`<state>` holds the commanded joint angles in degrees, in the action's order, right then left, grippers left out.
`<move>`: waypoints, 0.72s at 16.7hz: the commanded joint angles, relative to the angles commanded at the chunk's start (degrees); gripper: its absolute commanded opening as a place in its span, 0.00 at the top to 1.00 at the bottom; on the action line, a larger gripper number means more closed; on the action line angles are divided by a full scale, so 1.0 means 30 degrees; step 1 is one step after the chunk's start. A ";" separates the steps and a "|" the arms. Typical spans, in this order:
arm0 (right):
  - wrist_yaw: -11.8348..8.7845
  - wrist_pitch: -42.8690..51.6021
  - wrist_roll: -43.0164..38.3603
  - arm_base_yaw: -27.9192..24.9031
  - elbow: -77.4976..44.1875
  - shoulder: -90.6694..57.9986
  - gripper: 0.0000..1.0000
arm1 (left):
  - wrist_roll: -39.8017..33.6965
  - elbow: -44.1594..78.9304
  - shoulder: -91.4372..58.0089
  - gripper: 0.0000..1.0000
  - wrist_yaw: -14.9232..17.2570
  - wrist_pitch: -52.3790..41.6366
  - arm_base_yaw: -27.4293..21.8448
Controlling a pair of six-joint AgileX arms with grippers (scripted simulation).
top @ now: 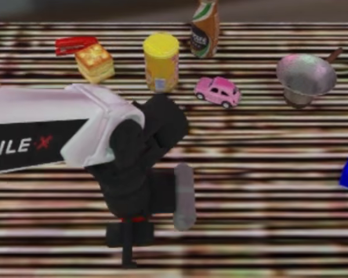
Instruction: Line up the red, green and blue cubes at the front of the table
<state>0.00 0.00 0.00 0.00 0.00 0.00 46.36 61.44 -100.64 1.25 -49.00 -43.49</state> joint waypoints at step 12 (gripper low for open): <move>0.0000 0.0000 0.0000 0.0000 0.0000 0.0000 0.00 | 0.0024 -0.1044 -0.0693 0.62 0.0000 0.1620 -0.0057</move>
<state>0.00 0.00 0.00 0.00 0.00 0.00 46.43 58.31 -102.72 1.25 -44.14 -43.66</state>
